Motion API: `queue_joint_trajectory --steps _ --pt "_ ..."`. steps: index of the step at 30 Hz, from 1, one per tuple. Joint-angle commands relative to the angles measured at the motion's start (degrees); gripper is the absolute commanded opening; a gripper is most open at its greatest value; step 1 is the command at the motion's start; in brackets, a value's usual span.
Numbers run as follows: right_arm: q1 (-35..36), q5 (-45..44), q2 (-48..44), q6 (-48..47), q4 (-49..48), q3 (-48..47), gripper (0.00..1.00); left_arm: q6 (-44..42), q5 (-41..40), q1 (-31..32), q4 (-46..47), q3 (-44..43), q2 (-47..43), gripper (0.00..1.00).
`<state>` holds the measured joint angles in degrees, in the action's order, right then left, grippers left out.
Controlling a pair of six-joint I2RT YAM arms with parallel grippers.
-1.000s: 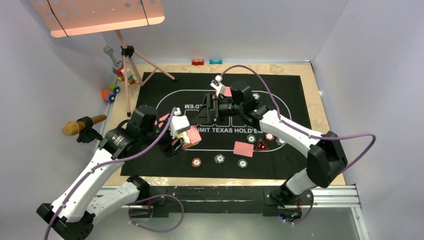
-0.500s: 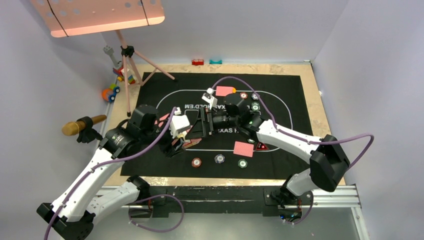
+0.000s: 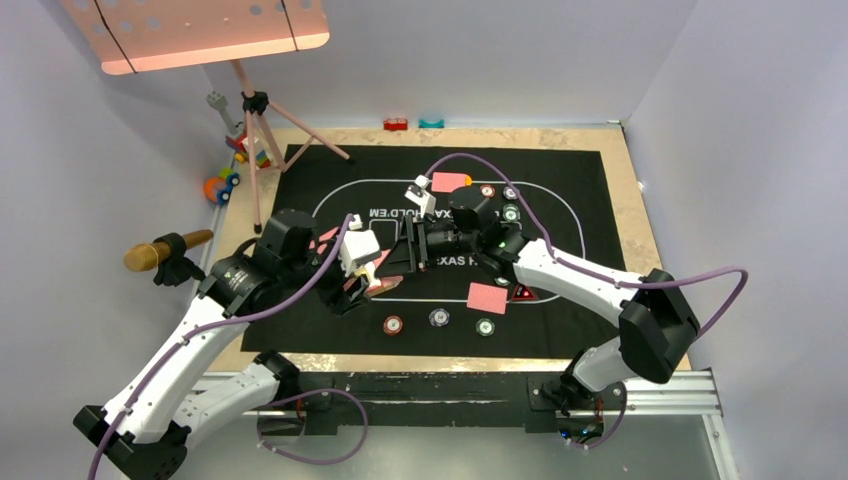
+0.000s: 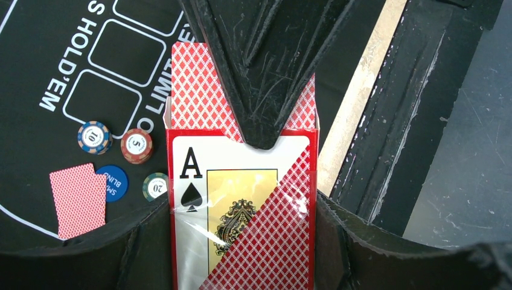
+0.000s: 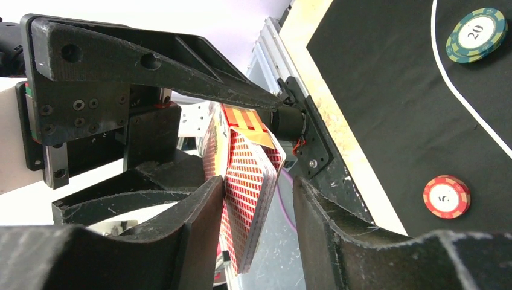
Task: Distribute texas hold em gaming equipment
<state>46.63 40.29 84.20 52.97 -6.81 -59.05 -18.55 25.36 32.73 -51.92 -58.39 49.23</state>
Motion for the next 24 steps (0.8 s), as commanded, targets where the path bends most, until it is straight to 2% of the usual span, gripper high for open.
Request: queue_joint_trajectory --steps 1,16,21,24 --pt "-1.36 1.01 -1.14 -0.71 0.7 0.27 0.47 1.14 2.2 -0.33 3.2 -3.13 -0.42 0.0" --pt "-4.45 1.35 -3.16 -2.11 2.95 1.53 0.43 1.62 2.62 -0.35 3.36 -3.58 -0.53 0.0" --pt "-7.38 1.6 -4.76 -2.8 4.39 2.09 0.37 1.61 2.6 -0.33 3.39 -3.43 -0.64 0.0" --pt "-8.89 1.67 -5.98 -3.44 5.4 1.73 0.31 1.59 2.63 -0.35 3.32 -3.15 -0.88 0.0"
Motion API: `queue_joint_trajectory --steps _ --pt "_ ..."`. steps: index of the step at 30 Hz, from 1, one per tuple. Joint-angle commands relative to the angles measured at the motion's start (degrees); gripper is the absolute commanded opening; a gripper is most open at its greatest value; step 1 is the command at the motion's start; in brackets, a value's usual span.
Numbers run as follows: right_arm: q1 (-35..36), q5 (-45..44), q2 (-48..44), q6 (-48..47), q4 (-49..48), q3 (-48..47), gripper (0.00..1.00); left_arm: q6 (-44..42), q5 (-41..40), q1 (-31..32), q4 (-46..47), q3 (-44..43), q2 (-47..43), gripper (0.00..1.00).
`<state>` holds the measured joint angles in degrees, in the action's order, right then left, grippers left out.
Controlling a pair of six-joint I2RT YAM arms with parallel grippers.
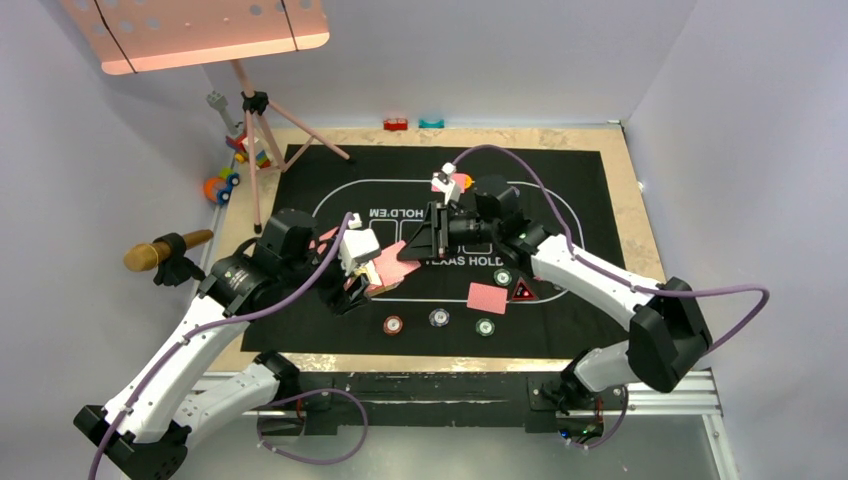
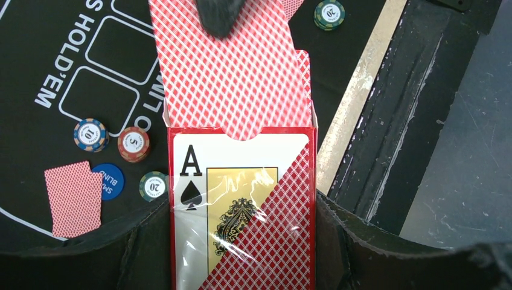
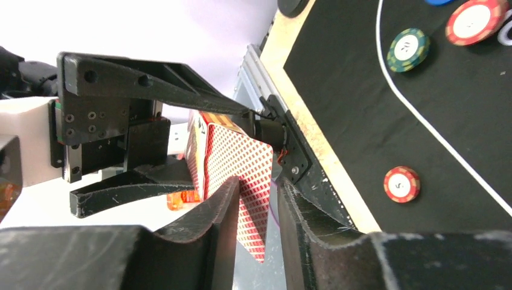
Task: Distribute texas hold em gaming equipment
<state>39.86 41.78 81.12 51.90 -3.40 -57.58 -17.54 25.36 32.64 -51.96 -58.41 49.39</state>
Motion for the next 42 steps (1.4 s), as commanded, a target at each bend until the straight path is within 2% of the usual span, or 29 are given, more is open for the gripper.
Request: queue_joint_trajectory --steps 1,10,15,19,26,30,35,42 --pt "-2.49 0.24 -3.2 -2.53 2.34 0.08 0.29 0.65 2.6 -0.23 3.43 -3.04 -0.99 0.0" --pt "-5.66 0.54 -5.39 -3.03 5.04 -2.41 0.01 0.75 2.47 -0.31 3.36 -2.76 -1.31 0.0" --pt "-10.99 1.78 -4.57 -1.9 2.43 -3.76 0.0 0.62 2.47 -0.36 3.17 -2.92 -1.45 0.0" --pt "-15.01 2.21 0.0 -3.53 2.86 -8.37 0.0 0.45 2.31 -0.31 2.94 -2.94 -1.7 0.0" --pt "-20.76 -3.96 16.39 -7.77 3.22 -19.73 0.0 0.42 2.31 -0.31 3.16 -2.63 -1.92 0.0" --pt "-21.46 -12.21 30.54 -12.56 9.95 -34.01 0.0 0.35 2.4 -0.34 3.34 -2.54 -2.09 0.0" --pt "-21.77 -17.63 46.69 -14.67 14.21 -49.36 0.0 0.35 2.39 -0.33 3.58 -2.33 -2.44 0.0" --pt "-21.89 -24.85 54.12 -15.14 19.08 -57.99 0.0 0.26 2.43 -0.3 3.31 -2.23 -2.49 0.0"
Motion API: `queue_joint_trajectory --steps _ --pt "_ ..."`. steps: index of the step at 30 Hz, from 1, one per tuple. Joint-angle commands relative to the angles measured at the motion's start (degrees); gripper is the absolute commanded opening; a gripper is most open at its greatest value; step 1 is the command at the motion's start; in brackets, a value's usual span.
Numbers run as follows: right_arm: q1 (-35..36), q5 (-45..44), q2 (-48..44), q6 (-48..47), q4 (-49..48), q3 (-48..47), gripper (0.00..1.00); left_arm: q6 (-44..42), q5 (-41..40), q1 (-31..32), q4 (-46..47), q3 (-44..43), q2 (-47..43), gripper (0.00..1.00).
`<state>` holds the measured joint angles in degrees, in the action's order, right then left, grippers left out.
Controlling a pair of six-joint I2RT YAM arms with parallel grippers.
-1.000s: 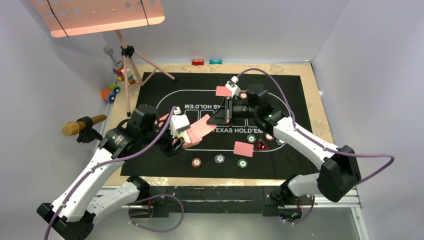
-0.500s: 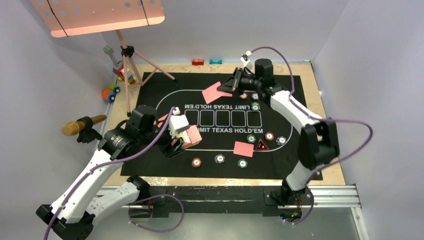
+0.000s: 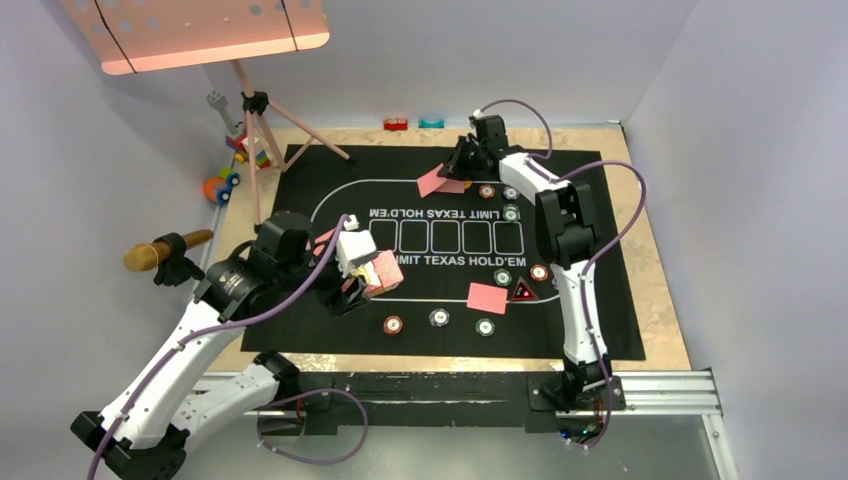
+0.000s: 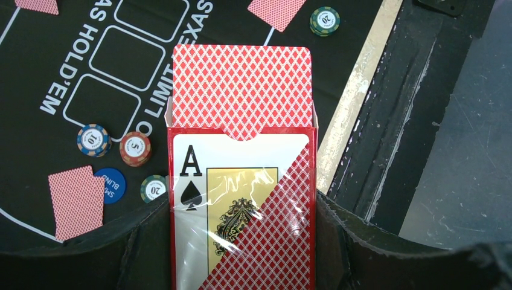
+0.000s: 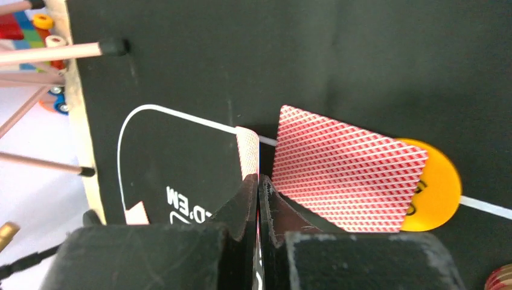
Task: Distribute texas hold em gaming equipment
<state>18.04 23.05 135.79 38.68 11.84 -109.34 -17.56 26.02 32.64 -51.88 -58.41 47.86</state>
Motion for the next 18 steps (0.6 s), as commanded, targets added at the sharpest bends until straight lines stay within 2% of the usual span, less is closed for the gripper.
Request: queue_joint_trajectory --steps 1,3,6,10,14,18 --pt "-0.13 -6.7 0.48 -2.01 5.1 -7.49 0.0 0.27 1.88 -0.31 3.33 -2.23 -0.93 0.0" --pt "-0.11 -7.79 1.09 -1.82 6.91 -7.91 0.11 0.39 1.99 -0.3 3.56 -2.23 -0.77 0.0" --pt "-0.14 -9.2 -0.69 -1.74 6.35 -4.71 0.39 0.49 2.06 -0.36 3.5 -2.23 -0.72 0.0" --pt "-0.11 -10.53 -4.96 -2.38 4.86 -0.84 0.62 0.37 1.97 -0.31 3.33 -2.23 -0.83 0.0" --pt "-0.03 -12.07 -10.56 -3.0 6.81 0.99 0.73 0.45 1.94 -0.35 3.13 -2.45 -0.89 0.0" --pt "1.74 -9.94 -22.72 -2.31 5.63 10.02 0.85 0.48 1.71 -0.32 2.89 -2.58 -1.01 0.0"
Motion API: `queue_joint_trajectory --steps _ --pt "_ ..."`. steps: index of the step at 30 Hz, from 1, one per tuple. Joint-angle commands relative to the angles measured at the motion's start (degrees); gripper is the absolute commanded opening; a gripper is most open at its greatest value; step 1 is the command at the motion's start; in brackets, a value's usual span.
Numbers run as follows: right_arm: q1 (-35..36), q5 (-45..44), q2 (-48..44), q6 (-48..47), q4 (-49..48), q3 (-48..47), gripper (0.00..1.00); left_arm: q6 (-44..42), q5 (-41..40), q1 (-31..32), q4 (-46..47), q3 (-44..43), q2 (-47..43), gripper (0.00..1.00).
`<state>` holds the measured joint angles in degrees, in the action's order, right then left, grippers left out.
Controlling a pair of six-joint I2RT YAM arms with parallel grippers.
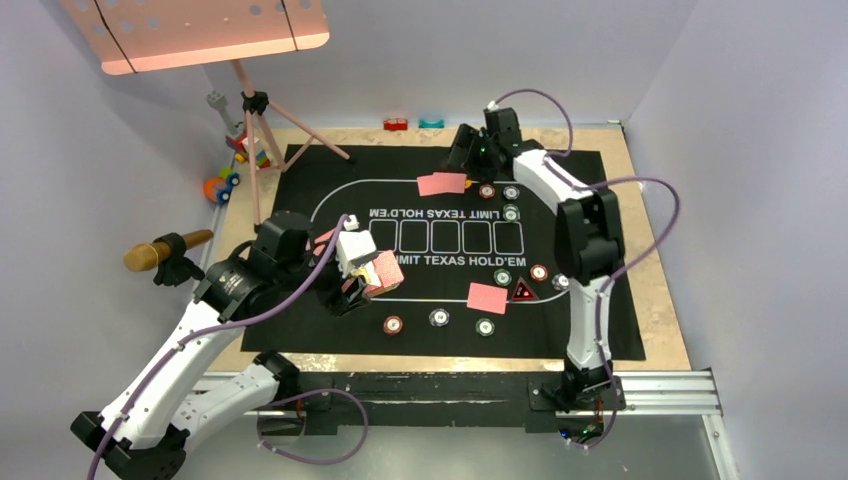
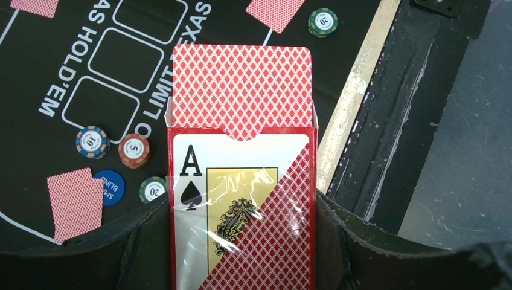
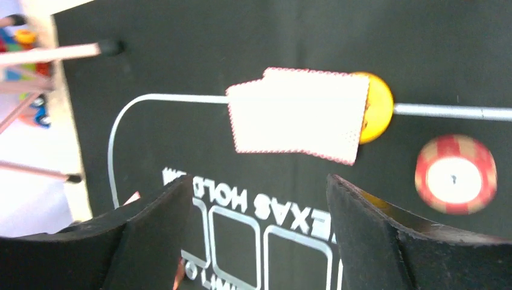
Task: Distribute texas hold em gaming equipment
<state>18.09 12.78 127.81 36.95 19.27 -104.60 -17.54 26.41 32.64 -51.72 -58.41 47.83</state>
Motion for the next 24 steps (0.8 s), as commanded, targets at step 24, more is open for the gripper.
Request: queue_joint_trajectory --steps 24 --pt "27.41 20.3 -50.15 9.52 -15.04 41.36 0.96 0.3 1.59 -0.32 3.66 -3.55 0.64 0.0"
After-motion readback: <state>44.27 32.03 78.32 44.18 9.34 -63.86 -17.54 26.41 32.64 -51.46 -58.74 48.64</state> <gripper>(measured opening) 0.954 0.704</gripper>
